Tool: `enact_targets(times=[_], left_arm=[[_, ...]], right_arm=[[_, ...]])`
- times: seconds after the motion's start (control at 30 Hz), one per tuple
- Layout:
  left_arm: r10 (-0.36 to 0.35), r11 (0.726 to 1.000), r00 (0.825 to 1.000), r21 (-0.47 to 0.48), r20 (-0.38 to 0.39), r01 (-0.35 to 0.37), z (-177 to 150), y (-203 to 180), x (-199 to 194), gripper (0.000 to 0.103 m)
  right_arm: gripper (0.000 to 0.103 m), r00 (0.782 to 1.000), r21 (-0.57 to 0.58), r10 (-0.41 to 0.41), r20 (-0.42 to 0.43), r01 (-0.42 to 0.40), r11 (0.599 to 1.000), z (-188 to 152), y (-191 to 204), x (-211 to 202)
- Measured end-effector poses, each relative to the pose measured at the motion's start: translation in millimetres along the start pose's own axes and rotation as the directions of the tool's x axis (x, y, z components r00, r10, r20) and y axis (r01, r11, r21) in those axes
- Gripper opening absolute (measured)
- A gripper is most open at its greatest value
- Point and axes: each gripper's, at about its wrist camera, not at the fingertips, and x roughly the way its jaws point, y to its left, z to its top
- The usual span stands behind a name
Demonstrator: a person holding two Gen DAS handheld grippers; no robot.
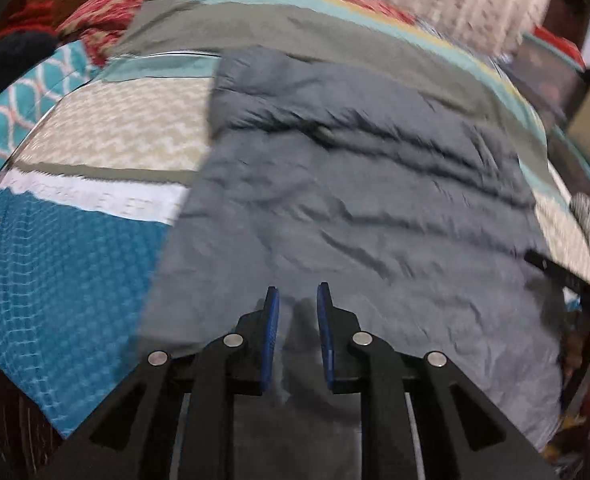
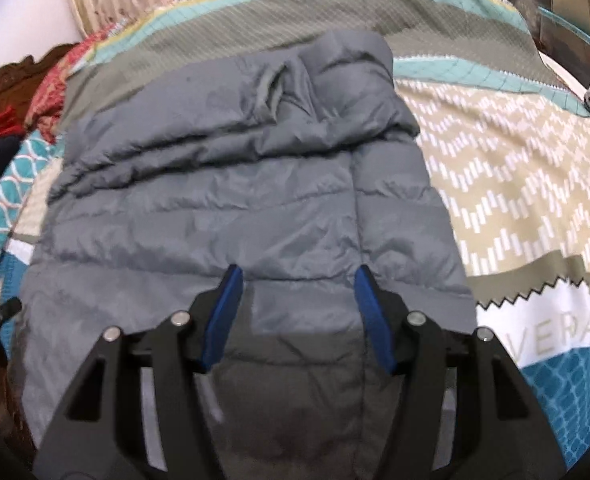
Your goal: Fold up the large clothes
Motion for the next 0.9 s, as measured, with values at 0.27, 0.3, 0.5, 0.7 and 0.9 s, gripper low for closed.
enact_targets(times=[0.27, 0.3, 0.5, 0.7, 0.9], left_arm=[[0.116, 0.986, 0.993, 0.117, 0.033, -0.119, -23, -7, 46, 0.024], [0.132, 0.982, 0.990, 0.130, 0.042, -0.136, -24, -10, 45, 0.024], [0.116, 0.987, 0.992, 0.110, 0.049, -0.121, -1, -26, 20, 0.024], [0.093, 0.986, 0.995, 0.138, 0.034, -0.096, 27, -58, 47, 0.024], [0.183, 0.964, 0.983, 0.189, 0.023, -0.184, 20, -65, 85, 0.024]], right_arm=[[0.055, 0.995, -0.107, -0.081, 0.064, 0.088, 0.990, -20, 10, 11], [0.056, 0.994, -0.111, -0.090, 0.068, 0.097, 0.989, -21, 11, 11], [0.056, 0.989, -0.099, -0.064, 0.135, 0.078, 0.992, -5, 18, -5], [0.082, 0.996, -0.178, -0.061, 0.065, 0.072, 0.981, 10, 42, 37], [0.096, 0.992, -0.253, -0.116, 0.038, 0.122, 0.960, 7, 56, 54]])
